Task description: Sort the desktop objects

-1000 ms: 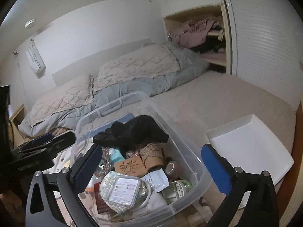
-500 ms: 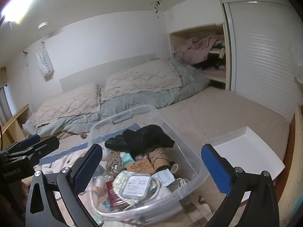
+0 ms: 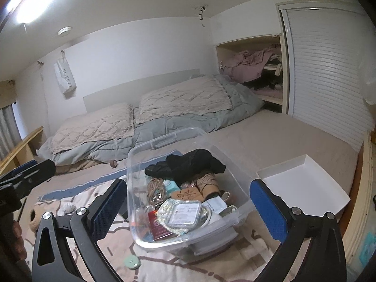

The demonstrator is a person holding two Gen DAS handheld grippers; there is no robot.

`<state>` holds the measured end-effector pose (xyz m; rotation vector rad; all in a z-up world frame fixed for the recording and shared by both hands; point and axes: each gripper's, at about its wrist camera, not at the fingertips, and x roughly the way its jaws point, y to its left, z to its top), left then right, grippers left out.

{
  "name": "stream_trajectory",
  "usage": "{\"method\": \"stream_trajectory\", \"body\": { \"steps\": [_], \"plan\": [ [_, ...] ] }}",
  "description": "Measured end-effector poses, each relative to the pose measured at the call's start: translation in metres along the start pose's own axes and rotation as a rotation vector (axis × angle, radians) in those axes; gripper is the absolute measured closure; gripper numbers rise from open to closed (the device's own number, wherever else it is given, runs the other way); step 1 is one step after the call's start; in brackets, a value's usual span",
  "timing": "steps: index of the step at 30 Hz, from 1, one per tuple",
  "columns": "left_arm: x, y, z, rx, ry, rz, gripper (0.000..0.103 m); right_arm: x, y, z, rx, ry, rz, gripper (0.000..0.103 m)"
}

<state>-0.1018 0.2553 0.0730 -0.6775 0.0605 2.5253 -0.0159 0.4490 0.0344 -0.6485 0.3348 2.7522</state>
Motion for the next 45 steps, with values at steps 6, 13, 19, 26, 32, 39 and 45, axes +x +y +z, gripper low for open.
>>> {"method": "stream_trajectory", "body": {
  "steps": [6, 13, 19, 26, 32, 39, 45],
  "plan": [
    [-0.024, 0.003, -0.008, 0.018, -0.019, 0.017, 0.0, -0.01, 0.011, -0.009, -0.026, 0.008, 0.003, 0.0],
    [-0.042, 0.012, -0.023, -0.018, -0.018, 0.026, 0.0, -0.028, 0.017, -0.024, -0.013, 0.012, 0.014, 0.0],
    [-0.051, 0.02, -0.038, -0.049, -0.012, 0.024, 0.0, -0.044, 0.026, -0.037, -0.054, 0.0, 0.019, 0.0],
    [-0.058, 0.027, -0.057, -0.061, -0.018, 0.051, 0.0, -0.052, 0.026, -0.051, -0.079, -0.012, -0.038, 0.0],
    [-0.058, 0.028, -0.068, -0.051, -0.008, 0.06, 0.0, -0.06, 0.019, -0.054, -0.068, -0.012, -0.041, 0.0],
    [-0.065, 0.021, -0.079, -0.015, -0.008, 0.06, 0.0, -0.069, 0.022, -0.063, -0.088, -0.006, -0.029, 0.0],
    [-0.076, 0.018, -0.091, -0.002, -0.003, 0.045, 0.0, -0.073, 0.027, -0.07, -0.121, 0.001, -0.043, 0.0]
  ]
}}
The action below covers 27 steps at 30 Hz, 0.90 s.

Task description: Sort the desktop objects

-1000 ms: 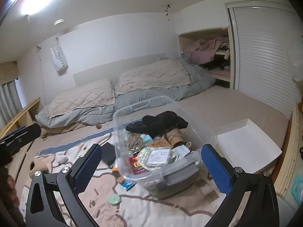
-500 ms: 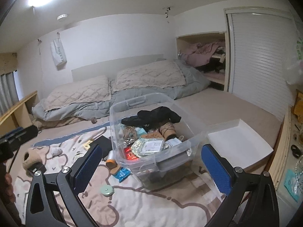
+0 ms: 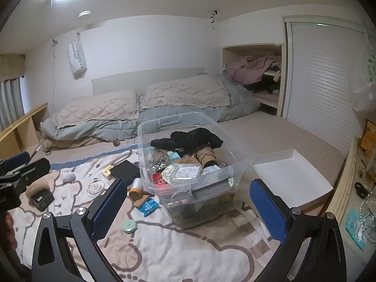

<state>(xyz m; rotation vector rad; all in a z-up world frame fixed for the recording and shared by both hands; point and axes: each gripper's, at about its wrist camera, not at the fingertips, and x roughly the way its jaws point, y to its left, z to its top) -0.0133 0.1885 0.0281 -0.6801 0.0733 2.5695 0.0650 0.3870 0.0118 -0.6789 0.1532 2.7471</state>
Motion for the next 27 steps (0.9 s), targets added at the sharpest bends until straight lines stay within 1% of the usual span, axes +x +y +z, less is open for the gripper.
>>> {"method": "stream_trajectory", "body": {
  "steps": [4, 7, 10, 13, 17, 20, 24, 27],
  "plan": [
    [-0.005, 0.004, -0.005, -0.019, 0.005, -0.016, 0.0, -0.005, 0.003, -0.007, -0.015, 0.002, -0.002, 0.0],
    [-0.008, 0.004, -0.009, -0.016, 0.006, -0.005, 0.0, -0.011, 0.003, -0.01, -0.016, -0.015, -0.024, 0.0],
    [-0.009, 0.003, -0.016, -0.002, 0.013, 0.007, 0.0, -0.013, 0.003, -0.014, -0.019, -0.013, -0.029, 0.0],
    [-0.007, -0.001, -0.023, 0.014, 0.037, 0.007, 0.0, -0.012, 0.002, -0.017, -0.019, 0.004, -0.025, 0.0],
    [-0.005, -0.006, -0.032, 0.046, 0.051, 0.027, 0.0, -0.015, 0.0, -0.02, -0.01, -0.01, -0.036, 0.0],
    [-0.005, -0.007, -0.033, 0.049, 0.049, 0.026, 0.0, -0.016, 0.004, -0.023, -0.034, -0.005, -0.042, 0.0],
    [-0.005, -0.006, -0.035, 0.044, 0.046, 0.032, 0.0, -0.022, 0.011, -0.025, -0.071, -0.034, -0.073, 0.0],
    [-0.005, -0.006, -0.037, 0.043, 0.047, 0.035, 0.0, -0.022, 0.014, -0.025, -0.093, -0.033, -0.079, 0.0]
  ]
}}
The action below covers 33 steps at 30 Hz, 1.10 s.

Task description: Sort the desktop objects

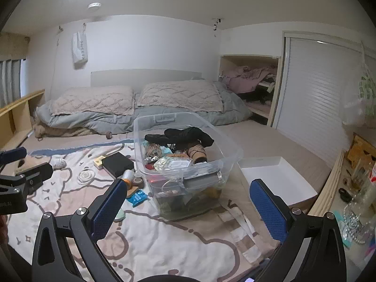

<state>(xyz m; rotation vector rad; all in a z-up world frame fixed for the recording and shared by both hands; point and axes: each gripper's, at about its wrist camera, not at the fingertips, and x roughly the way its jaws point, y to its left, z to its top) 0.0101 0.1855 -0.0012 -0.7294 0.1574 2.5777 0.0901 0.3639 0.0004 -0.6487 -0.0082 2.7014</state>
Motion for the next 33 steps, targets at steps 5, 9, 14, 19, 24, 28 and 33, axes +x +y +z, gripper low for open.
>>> {"method": "stream_trajectory", "body": {
  "steps": [5, 9, 14, 19, 24, 28, 33],
  "plan": [
    [0.0009, 0.0014, 0.0004, 0.0, -0.002, 0.005, 0.0, 0.0002, -0.0037, 0.0007, 0.012, 0.004, -0.001, 0.0],
    [0.0016, 0.0036, -0.0004, -0.003, 0.002, 0.006, 0.0, 0.0019, -0.0057, 0.0003, 0.019, 0.011, 0.001, 0.0],
    [0.0018, 0.0054, -0.0004, -0.004, 0.002, 0.006, 0.0, 0.0029, -0.0038, 0.0003, 0.007, 0.014, -0.006, 0.0],
    [0.0018, 0.0052, -0.0003, -0.003, 0.002, 0.006, 0.0, 0.0017, -0.0029, -0.0001, 0.004, 0.012, -0.013, 0.0],
    [0.002, 0.0055, -0.0005, -0.004, 0.002, 0.006, 0.0, 0.0007, -0.0039, -0.0005, 0.003, 0.012, -0.015, 0.0],
    [0.0022, 0.0074, 0.0009, -0.006, 0.006, 0.011, 0.0, 0.0016, -0.0052, -0.0002, 0.011, 0.01, -0.014, 0.0],
    [0.0016, 0.0077, 0.0033, -0.012, 0.004, 0.005, 0.0, 0.0017, -0.0055, -0.0002, 0.01, 0.011, -0.013, 0.0]
  ]
}}
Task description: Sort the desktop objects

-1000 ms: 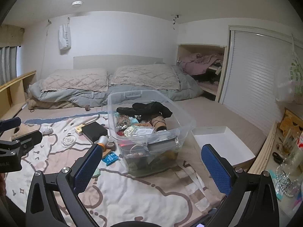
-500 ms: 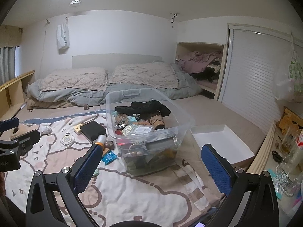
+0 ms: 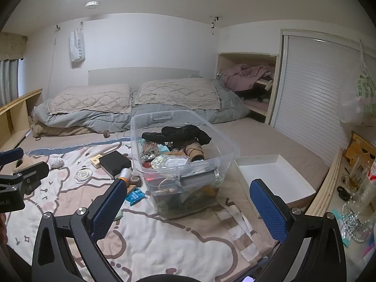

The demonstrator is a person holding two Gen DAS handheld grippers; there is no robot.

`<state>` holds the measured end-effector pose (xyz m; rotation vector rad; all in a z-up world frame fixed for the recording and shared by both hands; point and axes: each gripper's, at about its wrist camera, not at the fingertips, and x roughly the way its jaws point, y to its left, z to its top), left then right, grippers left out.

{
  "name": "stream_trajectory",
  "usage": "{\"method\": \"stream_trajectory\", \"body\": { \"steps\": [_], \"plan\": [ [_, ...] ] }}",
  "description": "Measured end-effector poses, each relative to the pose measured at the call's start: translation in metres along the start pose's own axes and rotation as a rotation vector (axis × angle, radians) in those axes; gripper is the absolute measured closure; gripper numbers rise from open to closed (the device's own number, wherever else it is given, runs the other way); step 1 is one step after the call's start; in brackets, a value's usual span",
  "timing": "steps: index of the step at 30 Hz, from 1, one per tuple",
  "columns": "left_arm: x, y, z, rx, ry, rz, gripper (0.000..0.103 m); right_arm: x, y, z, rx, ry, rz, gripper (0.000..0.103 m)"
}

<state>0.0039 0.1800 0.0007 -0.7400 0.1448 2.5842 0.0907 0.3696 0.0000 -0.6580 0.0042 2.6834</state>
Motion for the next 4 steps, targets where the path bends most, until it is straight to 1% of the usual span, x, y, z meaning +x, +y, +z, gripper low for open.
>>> {"method": "stream_trajectory", "body": {
  "steps": [4],
  "plan": [
    [-0.0001, -0.0006, 0.0004, 0.001, 0.001, 0.002, 0.0, 0.0003, 0.0015, -0.0004, -0.009, 0.001, -0.002, 0.0]
  ]
}}
